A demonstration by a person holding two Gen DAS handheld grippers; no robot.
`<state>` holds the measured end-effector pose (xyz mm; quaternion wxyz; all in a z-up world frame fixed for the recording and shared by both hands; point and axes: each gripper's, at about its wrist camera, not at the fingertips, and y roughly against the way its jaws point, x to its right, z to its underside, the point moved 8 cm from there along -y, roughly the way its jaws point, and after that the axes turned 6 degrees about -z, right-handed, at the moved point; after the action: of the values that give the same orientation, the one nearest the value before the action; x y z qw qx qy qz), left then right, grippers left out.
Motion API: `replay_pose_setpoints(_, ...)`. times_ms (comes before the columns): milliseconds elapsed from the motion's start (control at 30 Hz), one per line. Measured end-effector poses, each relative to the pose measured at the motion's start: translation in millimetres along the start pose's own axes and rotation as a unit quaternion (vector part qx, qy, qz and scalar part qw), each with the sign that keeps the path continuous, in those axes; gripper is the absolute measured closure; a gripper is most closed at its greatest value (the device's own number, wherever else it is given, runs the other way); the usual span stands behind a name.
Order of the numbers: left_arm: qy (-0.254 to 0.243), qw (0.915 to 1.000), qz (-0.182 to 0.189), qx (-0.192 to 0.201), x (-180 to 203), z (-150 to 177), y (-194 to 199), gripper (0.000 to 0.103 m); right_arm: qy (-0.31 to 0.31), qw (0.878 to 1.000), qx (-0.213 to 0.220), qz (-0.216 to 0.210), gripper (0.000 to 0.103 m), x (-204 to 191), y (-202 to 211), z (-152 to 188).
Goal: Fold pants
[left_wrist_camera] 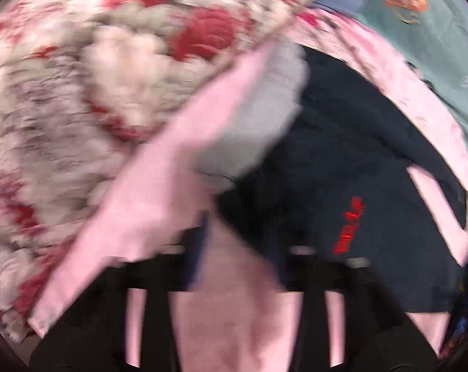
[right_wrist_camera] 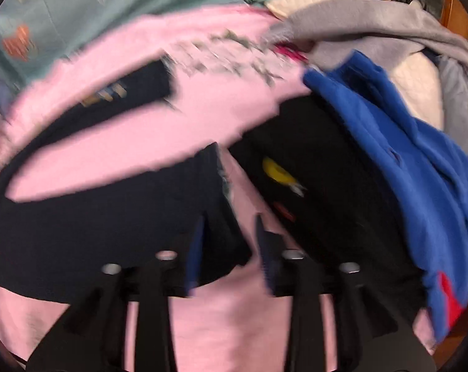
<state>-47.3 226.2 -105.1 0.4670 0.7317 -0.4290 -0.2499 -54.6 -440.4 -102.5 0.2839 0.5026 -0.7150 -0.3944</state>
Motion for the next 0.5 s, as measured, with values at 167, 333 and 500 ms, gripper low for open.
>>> replay_pose_setpoints(167,0.053,0.9798,-0.101,0.164,-36,-40,65,0.027,-0.014,0.991,0.136,0.001,0.041,7,54,-34)
replay_pose_setpoints(333,0.009,0.986,0.006,0.166,36,-63,70,0.021,0.036,0.988,0.14,-0.061,0.035,-41,31,-86)
replay_pose_setpoints(500,-0.05,0.9828,0.065,0.166,133,-70,53,0.016,0.015,0.988,0.092,-0.126,0.035,-85,-27,-116)
